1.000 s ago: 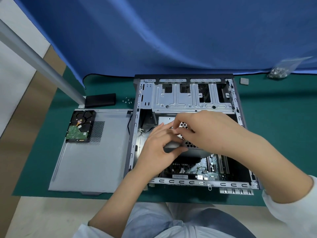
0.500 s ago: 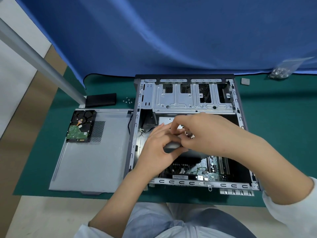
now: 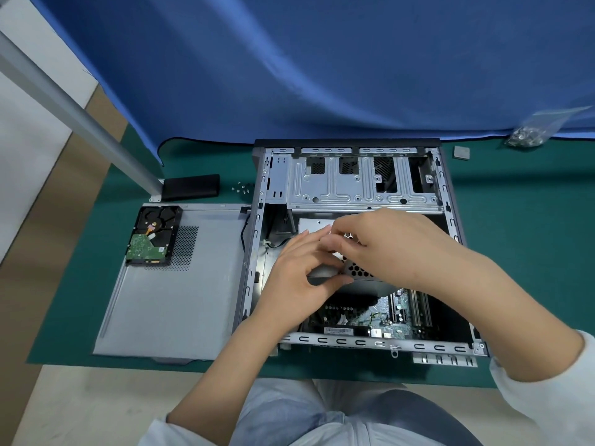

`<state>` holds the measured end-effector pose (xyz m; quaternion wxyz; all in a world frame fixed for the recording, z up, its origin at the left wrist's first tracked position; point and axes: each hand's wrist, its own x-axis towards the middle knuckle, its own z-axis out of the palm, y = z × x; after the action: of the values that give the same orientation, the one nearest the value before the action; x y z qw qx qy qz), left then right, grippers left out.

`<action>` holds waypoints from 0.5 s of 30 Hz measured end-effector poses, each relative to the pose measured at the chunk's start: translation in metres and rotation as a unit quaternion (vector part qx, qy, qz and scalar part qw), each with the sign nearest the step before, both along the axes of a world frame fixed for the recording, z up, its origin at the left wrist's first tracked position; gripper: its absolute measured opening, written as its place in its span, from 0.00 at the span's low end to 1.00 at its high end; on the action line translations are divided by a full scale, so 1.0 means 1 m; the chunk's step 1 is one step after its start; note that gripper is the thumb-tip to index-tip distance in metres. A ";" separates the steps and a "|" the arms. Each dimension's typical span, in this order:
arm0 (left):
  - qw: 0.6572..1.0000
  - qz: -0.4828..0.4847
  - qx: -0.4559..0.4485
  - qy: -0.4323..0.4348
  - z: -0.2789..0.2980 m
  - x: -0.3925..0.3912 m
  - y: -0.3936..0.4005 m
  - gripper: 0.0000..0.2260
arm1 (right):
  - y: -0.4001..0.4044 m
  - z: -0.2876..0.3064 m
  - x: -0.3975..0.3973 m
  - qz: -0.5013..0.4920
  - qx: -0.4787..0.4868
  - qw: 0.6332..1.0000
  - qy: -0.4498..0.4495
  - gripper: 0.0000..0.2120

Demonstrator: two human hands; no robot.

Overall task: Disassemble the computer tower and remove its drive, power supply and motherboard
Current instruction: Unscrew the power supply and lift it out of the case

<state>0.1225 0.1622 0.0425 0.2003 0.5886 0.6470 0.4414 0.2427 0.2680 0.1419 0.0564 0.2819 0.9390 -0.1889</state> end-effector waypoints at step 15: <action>1.000 0.001 -0.013 0.005 0.005 0.002 -0.001 0.05 | -0.003 -0.007 0.000 -0.052 -0.192 0.979 0.038 0.10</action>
<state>0.1244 0.1616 0.0471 0.2045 0.5874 0.6542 0.4303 0.2428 0.2654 0.1348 0.0642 0.3068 0.8706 -0.3791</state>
